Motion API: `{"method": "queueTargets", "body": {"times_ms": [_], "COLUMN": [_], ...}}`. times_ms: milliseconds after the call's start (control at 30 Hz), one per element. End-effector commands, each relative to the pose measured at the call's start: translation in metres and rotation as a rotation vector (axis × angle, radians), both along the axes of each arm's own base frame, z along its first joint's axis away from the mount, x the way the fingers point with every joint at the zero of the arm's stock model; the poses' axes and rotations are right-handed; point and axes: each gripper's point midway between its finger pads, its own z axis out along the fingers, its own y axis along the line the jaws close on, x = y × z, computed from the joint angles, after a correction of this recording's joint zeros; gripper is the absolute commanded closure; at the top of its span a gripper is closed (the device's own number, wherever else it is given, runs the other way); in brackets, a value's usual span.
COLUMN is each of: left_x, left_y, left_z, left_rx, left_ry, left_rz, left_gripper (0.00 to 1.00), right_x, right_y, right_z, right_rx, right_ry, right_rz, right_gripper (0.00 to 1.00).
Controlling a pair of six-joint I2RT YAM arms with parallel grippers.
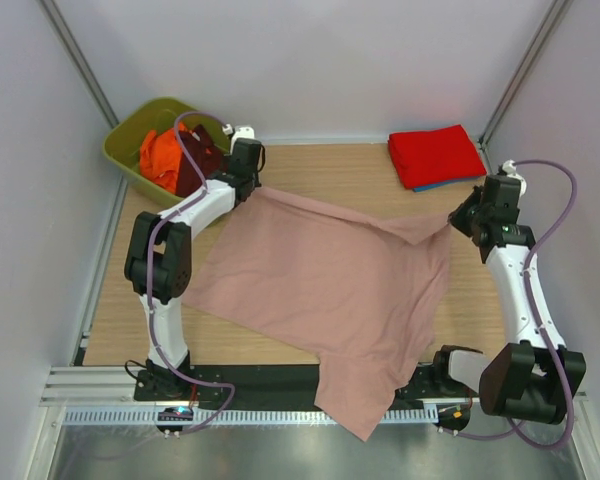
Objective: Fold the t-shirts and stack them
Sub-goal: Fold the tshirt
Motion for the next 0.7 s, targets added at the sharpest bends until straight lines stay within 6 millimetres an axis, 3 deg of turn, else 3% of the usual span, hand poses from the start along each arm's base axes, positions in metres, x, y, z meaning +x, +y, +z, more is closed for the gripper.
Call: {"method": "queueTargets", "body": {"times_ms": [0,200,300,367,600,667], "left_x": [-0.004,-0.017,-0.022,-0.026,-0.037,-0.039], "left_y": [0.021,0.029,0.031,0.032,0.044,0.043], "left_z": [-0.002,-0.009,-0.012,-0.015,-0.024,-0.027], "left_rx": [0.077,0.118,0.123,0.132,0.193,0.198], "left_ry": [0.032,0.077,0.104,0.121,0.189,0.203], "left_rz": [0.028,0.034,0.031,0.027,0.047,0.045], "left_gripper": [1.0,1.0,1.0,1.0,1.0,1.0], "right_x": [-0.033,-0.072,-0.086,-0.091,-0.117,-0.117], "right_y": [0.019,0.033,0.026,0.024,0.024,0.023], "right_z": [-0.025,-0.037,-0.03,-0.022,-0.034,-0.029], "right_rx": [0.049,0.041,-0.001,-0.022,-0.024,-0.029], "right_ry": [0.138,0.239,0.254,0.245,0.328,0.32], "right_rz": [0.047,0.086,0.068,0.066,0.068,0.06], "right_gripper": [0.99,0.99,0.99,0.99,0.99,0.99]}}
